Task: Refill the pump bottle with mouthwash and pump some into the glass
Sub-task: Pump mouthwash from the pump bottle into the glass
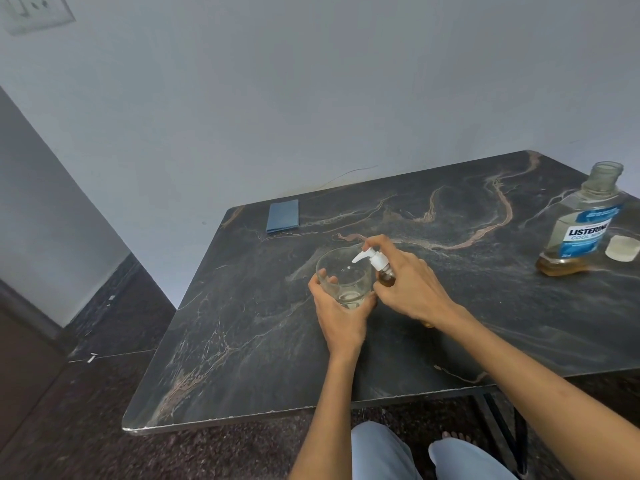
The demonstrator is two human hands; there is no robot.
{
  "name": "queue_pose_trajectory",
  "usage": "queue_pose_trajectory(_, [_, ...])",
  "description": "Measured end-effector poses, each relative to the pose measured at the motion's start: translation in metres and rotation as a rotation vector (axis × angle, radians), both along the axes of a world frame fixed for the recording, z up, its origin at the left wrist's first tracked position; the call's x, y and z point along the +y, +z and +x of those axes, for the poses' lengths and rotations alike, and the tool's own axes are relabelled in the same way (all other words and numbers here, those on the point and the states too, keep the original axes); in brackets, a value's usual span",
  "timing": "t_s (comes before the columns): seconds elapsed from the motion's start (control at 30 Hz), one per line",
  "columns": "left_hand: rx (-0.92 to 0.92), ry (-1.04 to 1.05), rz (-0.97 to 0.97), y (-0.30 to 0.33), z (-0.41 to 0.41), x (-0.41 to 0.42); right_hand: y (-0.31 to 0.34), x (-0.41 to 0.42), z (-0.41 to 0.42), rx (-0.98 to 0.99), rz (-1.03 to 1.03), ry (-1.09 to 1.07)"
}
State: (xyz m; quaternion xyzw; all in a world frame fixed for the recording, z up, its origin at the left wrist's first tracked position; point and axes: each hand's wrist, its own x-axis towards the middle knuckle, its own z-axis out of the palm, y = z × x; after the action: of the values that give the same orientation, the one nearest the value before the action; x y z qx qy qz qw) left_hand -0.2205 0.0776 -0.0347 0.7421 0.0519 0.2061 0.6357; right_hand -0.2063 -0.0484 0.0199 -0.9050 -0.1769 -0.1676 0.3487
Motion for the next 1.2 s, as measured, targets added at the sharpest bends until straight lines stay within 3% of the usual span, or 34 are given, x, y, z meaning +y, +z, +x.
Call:
queue_pose_trajectory(0.27, [-0.004, 0.000, 0.002, -0.0016, 0.0008, 0.0007, 0.0000, -0.0078, 0.0061, 0.082, 0.109, 0.162])
queue_pose_trajectory(1.2, [-0.001, 0.012, 0.013, -0.0023, 0.0006, 0.0003, -0.0066, -0.0063, 0.0064, 0.033, 0.209, 0.135])
